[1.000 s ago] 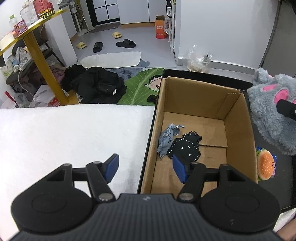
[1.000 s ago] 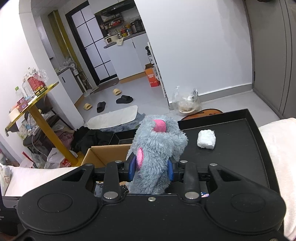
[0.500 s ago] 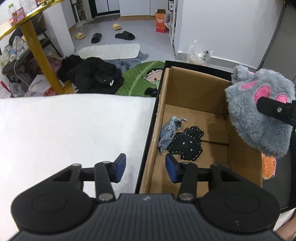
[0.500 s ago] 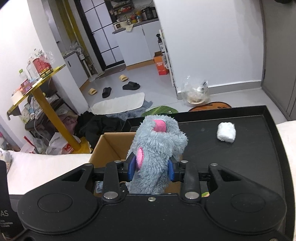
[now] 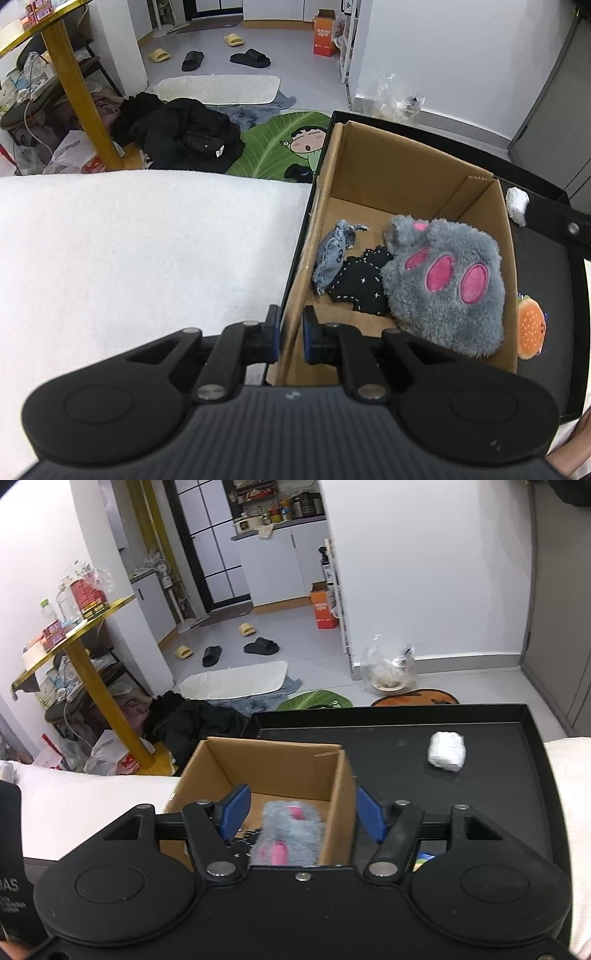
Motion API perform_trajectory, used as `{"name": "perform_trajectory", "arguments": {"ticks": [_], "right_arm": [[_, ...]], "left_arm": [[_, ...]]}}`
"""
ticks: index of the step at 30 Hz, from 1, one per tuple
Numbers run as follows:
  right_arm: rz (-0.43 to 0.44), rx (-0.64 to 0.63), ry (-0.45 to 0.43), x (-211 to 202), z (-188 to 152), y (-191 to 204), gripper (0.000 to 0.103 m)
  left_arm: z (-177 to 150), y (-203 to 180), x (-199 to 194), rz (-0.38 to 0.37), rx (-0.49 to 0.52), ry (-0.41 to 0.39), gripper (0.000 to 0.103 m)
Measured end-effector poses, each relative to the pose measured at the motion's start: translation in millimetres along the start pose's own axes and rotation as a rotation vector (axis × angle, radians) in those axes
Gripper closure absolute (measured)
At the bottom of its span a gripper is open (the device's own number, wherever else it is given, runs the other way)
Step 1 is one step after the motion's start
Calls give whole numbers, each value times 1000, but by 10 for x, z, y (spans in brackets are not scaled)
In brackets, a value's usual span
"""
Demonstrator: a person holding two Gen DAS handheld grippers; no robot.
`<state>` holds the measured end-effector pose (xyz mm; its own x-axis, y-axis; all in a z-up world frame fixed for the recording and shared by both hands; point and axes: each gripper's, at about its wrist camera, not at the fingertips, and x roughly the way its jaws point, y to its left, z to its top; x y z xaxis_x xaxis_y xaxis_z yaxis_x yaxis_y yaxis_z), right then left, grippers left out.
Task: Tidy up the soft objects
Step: 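Return the right gripper to the tray and grasp the burger plush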
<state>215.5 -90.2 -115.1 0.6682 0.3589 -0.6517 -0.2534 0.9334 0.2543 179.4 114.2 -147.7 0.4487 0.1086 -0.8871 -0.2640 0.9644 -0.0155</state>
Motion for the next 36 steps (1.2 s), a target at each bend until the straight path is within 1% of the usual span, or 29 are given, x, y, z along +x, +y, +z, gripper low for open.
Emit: {"name": "perform_trajectory", "arguments": {"ticks": [2, 10, 13, 18, 20, 22, 23, 24, 25, 28, 31, 36], "right_arm": [[-10, 16, -5, -28, -7, -78, 37], [-42, 72, -60, -250, -143, -434, 34], [-66, 97, -64, -309, -247, -605, 34], [-86, 174, -46, -340, -419, -892, 34], [-101, 198, -28, -321, -479, -981, 34], [-119, 217, -14, -301, -534, -1060, 34], [-125, 229, -6, -284, -562, -1103, 34], [-131, 241, 3, -264, -594, -1143, 34], [-138, 255, 14, -241, -624, -1184, 34], [-159, 293, 42, -187, -720, -1306, 34], [-171, 336, 62, -127, -773, -1387, 34], [-179, 349, 82, -23, -823, -1432, 34]], "left_arm": [[3, -7, -8, 3, 3, -5, 92], [21, -8, -23, 23, 8, -8, 92], [21, -38, -29, 40, 19, -10, 90], [10, -100, -87, 71, 42, -32, 89], [-2, -120, -131, 86, 52, -53, 86], [-5, -130, -158, 95, 60, -67, 73], [-8, -139, -175, 90, 66, -77, 69], [-12, -150, -185, 90, 71, -85, 59], [-17, -164, -200, 98, 79, -96, 53], [-20, -196, -207, 103, 97, -110, 49], [-12, -243, -180, 112, 110, -107, 47], [-29, -298, -184, 124, 137, -116, 47]]}}
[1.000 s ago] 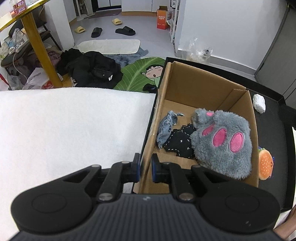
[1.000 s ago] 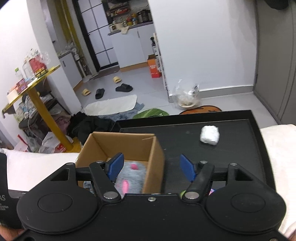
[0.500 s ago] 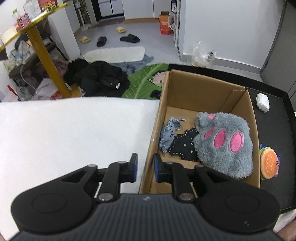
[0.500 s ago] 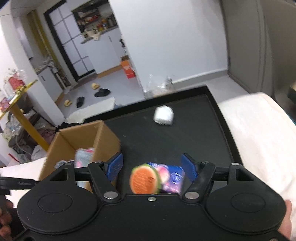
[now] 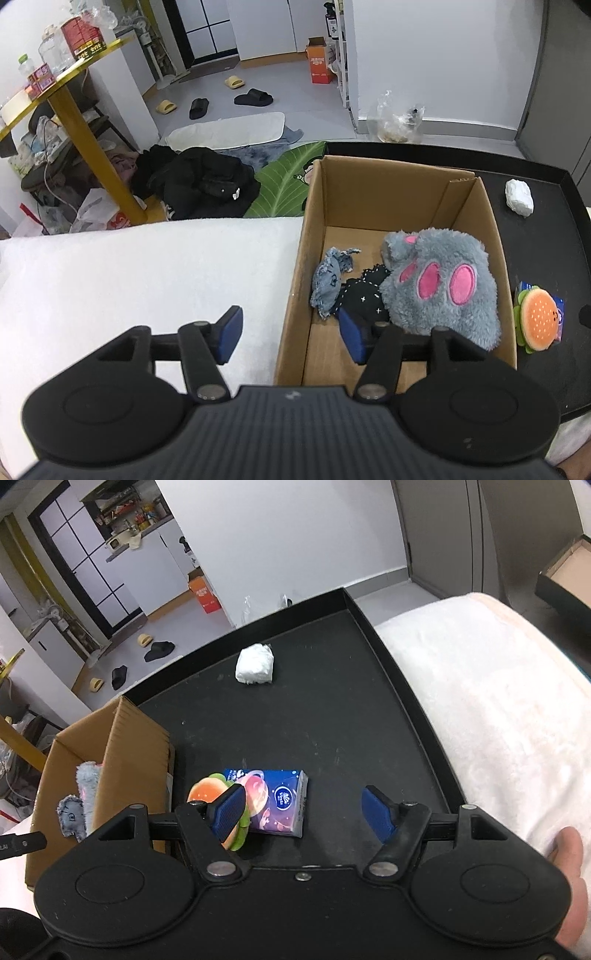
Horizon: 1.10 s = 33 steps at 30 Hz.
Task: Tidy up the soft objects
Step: 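Return the right gripper to the tray and grasp the burger plush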
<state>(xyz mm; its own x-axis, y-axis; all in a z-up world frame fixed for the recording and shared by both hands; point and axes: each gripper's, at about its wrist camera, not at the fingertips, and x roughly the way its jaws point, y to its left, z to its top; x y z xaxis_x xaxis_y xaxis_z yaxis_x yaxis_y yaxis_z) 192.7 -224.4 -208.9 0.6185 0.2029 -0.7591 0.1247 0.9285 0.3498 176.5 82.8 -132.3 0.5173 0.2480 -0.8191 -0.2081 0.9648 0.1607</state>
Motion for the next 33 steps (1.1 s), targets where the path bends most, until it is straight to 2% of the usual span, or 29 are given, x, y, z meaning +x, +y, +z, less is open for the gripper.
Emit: {"name": "perform_trajectory", "arguments": {"ticks": [12, 24, 25, 27, 28, 29, 31, 33], "right_arm": [[50, -72, -5, 68, -38, 214, 34], [99, -214, -14, 204, -117, 489, 34], [98, -222, -3, 236, -130, 498, 37], [101, -227, 26, 307, -171, 498, 49], [109, -230, 36, 328, -194, 492, 65], [97, -246, 25, 309, -211, 504, 72], [102, -255, 18, 265, -209, 513, 78], [122, -234, 19, 227, -199, 489, 80]], "left_arm": [[-7, -48, 17, 8, 21, 4, 46], [5, -77, 45, 16, 44, 17, 46], [5, -83, 45, 17, 44, 17, 46], [5, -83, 48, 19, 46, 18, 46], [7, -88, 50, 22, 48, 18, 46], [6, -90, 49, 25, 51, 17, 46], [1, -115, 47, 30, 58, 15, 46], [0, -123, 36, 32, 63, 13, 46]]}}
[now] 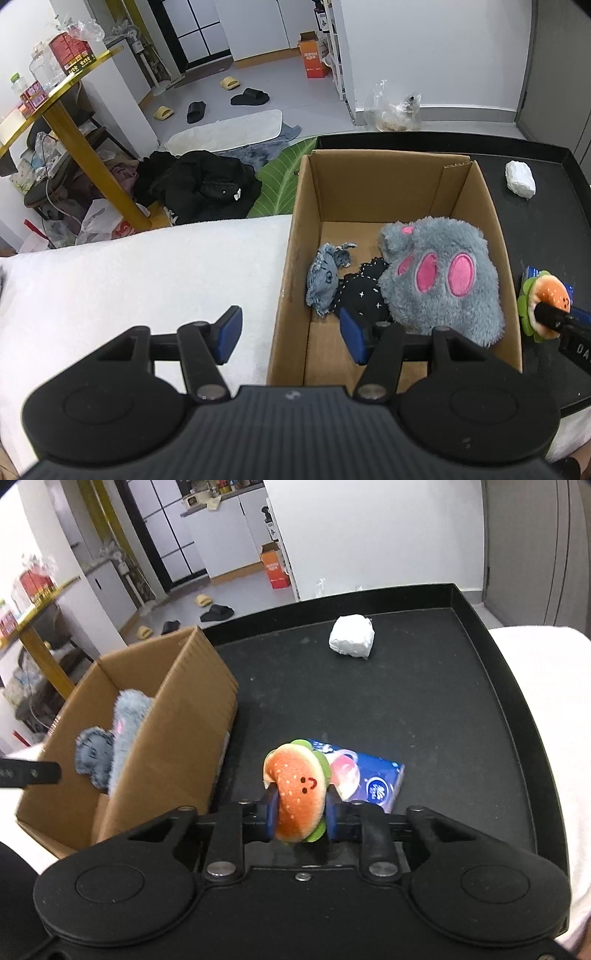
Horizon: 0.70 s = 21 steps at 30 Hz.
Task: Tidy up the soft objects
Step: 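Return the right gripper to the tray and grasp the burger plush, then carry the burger plush with the right gripper into the box and release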
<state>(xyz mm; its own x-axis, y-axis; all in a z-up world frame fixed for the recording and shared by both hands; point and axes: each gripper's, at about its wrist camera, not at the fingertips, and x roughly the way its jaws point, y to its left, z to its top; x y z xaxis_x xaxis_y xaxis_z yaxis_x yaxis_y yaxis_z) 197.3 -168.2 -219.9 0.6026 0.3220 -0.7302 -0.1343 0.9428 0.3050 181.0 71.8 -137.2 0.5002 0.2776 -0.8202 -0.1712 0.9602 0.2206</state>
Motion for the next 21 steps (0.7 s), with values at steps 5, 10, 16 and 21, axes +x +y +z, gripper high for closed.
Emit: {"name": "perform_trajectory", "arguments": {"ticks": [5, 10, 16, 21], "right_arm": [[16, 18, -6, -95, -3, 0, 81], [13, 28, -23, -228, 48, 10, 81], [11, 28, -57, -387, 163, 55, 81], [22, 4, -84, -506, 289, 165, 81]], "left_arm": [[-6, -5, -14, -1, 2, -1, 45], [0, 20, -36, -7, -12, -3, 45], [-5, 104, -45, -23, -49, -2, 44], [-10, 178, -56, -42, -97, -4, 44]]}}
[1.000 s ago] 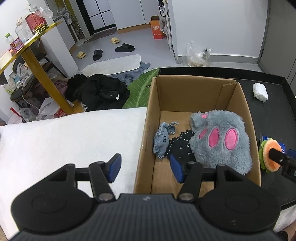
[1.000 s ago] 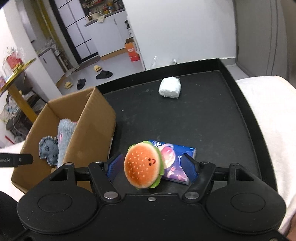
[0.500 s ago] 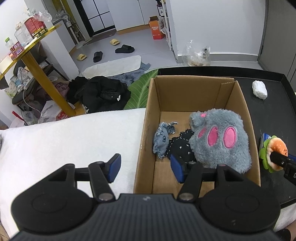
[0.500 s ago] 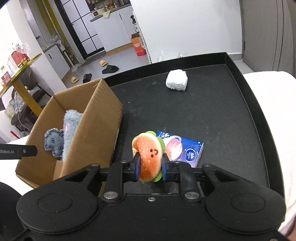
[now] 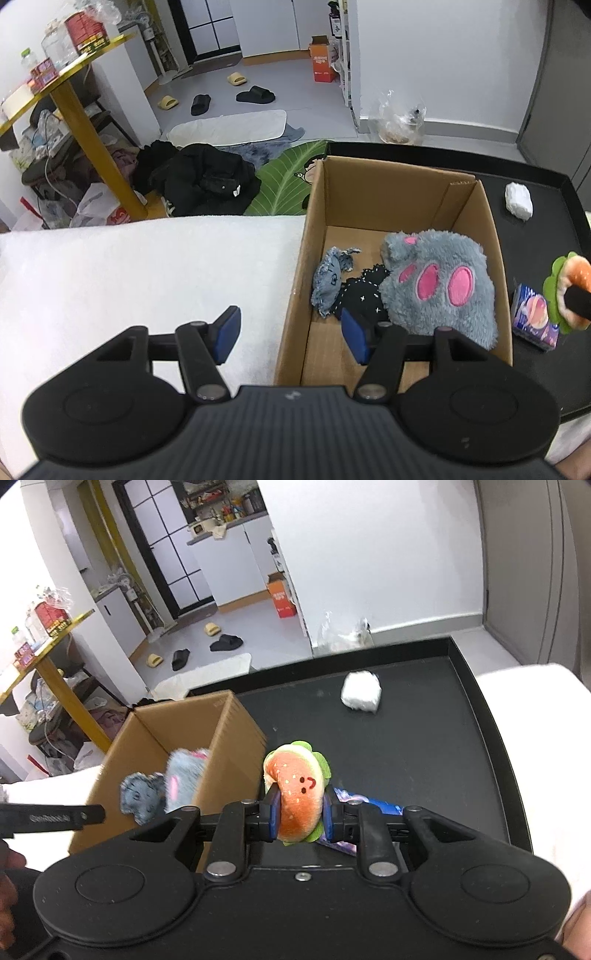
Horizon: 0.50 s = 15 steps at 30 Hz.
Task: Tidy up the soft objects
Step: 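Carry the burger plush with the right gripper into the box and release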
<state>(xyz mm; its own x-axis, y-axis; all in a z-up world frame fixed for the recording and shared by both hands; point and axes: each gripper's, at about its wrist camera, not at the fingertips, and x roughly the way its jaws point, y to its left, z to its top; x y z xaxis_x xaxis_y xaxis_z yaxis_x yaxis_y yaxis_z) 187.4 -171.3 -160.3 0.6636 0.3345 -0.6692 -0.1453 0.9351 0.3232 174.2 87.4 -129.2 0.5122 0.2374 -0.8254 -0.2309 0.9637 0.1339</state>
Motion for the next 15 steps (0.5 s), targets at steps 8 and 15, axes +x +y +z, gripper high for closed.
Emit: {"name": "perform_trajectory", "arguments": {"ticks": [8, 15], "right_arm": [[45, -35, -24, -72, 220, 228, 81], [72, -64, -17, 7, 327, 428, 81]], "left_arm": [[-9, 106, 12, -27, -52, 4, 44], [-13, 185, 44, -53, -97, 11, 44]]}}
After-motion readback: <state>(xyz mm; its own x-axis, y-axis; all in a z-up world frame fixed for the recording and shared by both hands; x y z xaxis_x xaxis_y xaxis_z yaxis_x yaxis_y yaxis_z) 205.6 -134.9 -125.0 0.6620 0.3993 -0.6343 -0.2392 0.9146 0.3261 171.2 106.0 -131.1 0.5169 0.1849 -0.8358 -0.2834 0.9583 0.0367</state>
